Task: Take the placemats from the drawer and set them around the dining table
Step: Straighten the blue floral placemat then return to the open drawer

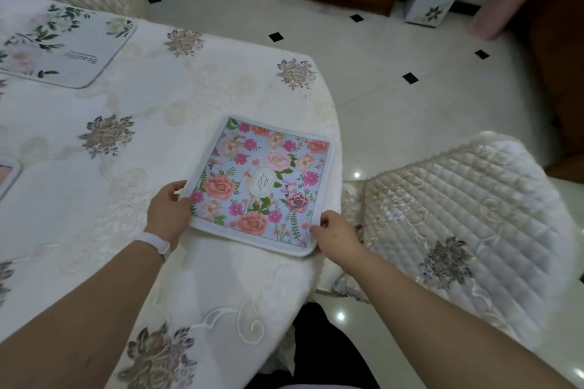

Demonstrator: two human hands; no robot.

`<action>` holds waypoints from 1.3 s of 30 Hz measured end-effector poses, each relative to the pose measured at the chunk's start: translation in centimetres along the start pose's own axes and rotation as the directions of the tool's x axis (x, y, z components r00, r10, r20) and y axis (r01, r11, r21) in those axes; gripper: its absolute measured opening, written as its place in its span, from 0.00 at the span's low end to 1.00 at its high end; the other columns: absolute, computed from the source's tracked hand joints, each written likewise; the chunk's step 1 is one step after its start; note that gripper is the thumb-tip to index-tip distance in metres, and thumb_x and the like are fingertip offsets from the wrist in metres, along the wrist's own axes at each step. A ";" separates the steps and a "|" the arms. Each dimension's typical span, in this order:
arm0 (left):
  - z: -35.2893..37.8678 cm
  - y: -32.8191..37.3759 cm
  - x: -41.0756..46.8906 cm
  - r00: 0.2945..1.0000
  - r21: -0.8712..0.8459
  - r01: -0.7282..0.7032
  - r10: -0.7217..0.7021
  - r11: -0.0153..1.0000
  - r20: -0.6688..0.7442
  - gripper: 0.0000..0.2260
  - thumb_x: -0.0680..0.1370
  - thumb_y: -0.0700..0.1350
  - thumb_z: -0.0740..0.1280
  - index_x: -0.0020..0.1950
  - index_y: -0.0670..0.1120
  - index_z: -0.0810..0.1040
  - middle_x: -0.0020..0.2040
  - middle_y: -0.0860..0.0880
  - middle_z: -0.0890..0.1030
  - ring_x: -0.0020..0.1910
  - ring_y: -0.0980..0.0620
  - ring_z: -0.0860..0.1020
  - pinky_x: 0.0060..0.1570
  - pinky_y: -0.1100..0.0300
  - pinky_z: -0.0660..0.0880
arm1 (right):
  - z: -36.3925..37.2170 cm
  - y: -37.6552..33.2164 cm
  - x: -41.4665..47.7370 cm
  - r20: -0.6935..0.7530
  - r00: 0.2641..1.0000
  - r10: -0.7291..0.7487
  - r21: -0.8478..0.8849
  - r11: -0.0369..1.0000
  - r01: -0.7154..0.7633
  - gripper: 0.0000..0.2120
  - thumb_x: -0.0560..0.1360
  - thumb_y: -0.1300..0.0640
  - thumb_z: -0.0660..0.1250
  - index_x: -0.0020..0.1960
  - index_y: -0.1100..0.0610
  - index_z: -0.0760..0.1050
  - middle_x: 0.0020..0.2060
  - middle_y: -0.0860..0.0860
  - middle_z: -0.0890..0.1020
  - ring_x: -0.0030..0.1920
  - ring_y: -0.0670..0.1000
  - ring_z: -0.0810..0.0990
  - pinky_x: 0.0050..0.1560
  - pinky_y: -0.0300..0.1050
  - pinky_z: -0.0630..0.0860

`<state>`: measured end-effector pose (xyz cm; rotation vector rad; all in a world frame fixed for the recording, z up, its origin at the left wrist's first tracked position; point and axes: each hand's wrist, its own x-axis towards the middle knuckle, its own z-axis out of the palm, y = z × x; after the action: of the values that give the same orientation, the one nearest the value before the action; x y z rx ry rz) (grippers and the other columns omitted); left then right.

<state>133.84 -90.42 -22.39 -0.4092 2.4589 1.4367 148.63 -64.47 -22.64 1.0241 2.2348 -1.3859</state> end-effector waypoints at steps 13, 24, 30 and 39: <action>0.2 -1.3 -1.0 0.999 0.158 -0.052 0.052 0.986 0.004 0.20 0.78 0.41 0.63 0.71 0.43 0.68 0.63 0.41 0.75 0.56 0.43 0.76 0.55 0.50 0.73 | -0.1 -0.4 0.4 -0.070 0.996 -0.057 -0.156 0.987 0.045 0.16 0.78 0.53 0.64 0.63 0.57 0.67 0.50 0.49 0.76 0.50 0.53 0.77 0.46 0.48 0.76; 6.6 -2.3 -0.6 0.710 0.617 -0.704 0.380 0.351 0.593 0.27 0.79 0.57 0.48 0.76 0.48 0.62 0.78 0.46 0.58 0.77 0.44 0.53 0.74 0.44 0.48 | 3.8 -1.6 5.0 0.261 0.849 -0.460 -0.685 0.531 0.498 0.33 0.81 0.39 0.49 0.81 0.52 0.47 0.80 0.54 0.46 0.79 0.59 0.41 0.76 0.59 0.38; 9.7 1.0 3.6 0.682 0.635 -0.729 0.350 0.254 0.642 0.27 0.80 0.57 0.41 0.79 0.51 0.49 0.79 0.51 0.47 0.78 0.49 0.47 0.74 0.46 0.45 | 3.4 -5.0 10.5 0.315 0.809 -0.496 -0.737 0.409 0.538 0.35 0.79 0.35 0.43 0.81 0.50 0.42 0.80 0.51 0.42 0.79 0.56 0.39 0.77 0.59 0.36; 12.8 5.5 11.8 0.609 0.608 -0.780 0.399 0.147 0.686 0.29 0.79 0.58 0.40 0.79 0.49 0.46 0.79 0.50 0.48 0.78 0.51 0.45 0.75 0.47 0.42 | 0.6 -9.1 18.4 0.289 0.771 -0.567 -0.737 0.382 0.558 0.37 0.79 0.34 0.45 0.81 0.53 0.46 0.81 0.49 0.47 0.80 0.53 0.43 0.78 0.56 0.40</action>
<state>121.98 -77.87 -28.35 1.1528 2.6453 0.0172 129.33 -60.05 -28.08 -0.0996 2.8776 -0.3218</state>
